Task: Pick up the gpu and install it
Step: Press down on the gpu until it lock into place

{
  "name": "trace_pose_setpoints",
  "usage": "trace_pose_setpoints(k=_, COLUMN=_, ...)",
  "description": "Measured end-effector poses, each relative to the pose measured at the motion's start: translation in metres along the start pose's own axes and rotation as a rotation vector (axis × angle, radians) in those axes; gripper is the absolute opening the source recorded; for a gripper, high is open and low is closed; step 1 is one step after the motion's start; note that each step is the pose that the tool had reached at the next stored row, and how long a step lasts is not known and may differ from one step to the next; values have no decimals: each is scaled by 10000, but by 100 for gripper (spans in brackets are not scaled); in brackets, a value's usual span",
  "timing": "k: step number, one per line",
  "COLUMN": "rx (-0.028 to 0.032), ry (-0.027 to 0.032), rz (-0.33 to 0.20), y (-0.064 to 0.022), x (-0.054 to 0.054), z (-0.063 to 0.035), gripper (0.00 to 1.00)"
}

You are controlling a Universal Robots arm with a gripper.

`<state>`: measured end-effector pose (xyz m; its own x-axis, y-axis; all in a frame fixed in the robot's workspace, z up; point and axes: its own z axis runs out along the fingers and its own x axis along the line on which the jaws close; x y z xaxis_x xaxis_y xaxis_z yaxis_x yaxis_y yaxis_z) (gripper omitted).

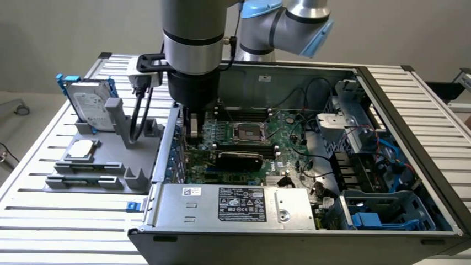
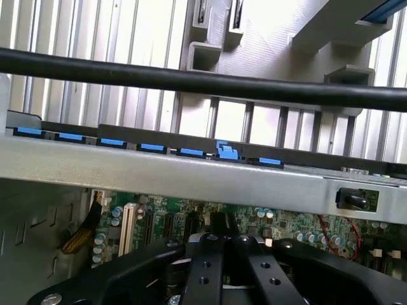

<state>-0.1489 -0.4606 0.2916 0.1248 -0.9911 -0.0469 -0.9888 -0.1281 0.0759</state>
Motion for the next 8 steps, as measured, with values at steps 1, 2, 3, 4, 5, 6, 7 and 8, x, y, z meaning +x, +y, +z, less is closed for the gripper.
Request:
trace_pose_setpoints(k=1, rx=-4, ry=-1, rz=1, y=4, x=2, z=-4, gripper=11)
trace_pose_setpoints(k=2, rx=-8, ry=-2, rz=1, y=9, x=4, z=-9, gripper=11)
trace_pose_setpoints(k=3, rx=-12, ry=-2, rz=2, y=13, x=6, z=-14, gripper=11)
trace_pose_setpoints(k=4, rx=-17, ry=-3, rz=2, y=16, x=8, z=-20, gripper=11)
trace_pose_setpoints(k=5, rx=-23, ry=-5, rz=3, y=18, x=11, z=-27, gripper=11)
trace_pose_setpoints(k=6, rx=-31, ry=-6, rz=3, y=20, x=14, z=-36, gripper=11)
trace_pose_setpoints(k=7, rx=-40, ry=-7, rz=3, y=21, x=16, z=-45, gripper=11)
trace_pose_setpoints(k=8, rx=-51, ry=-7, rz=3, y=23, x=18, z=-54, gripper=11)
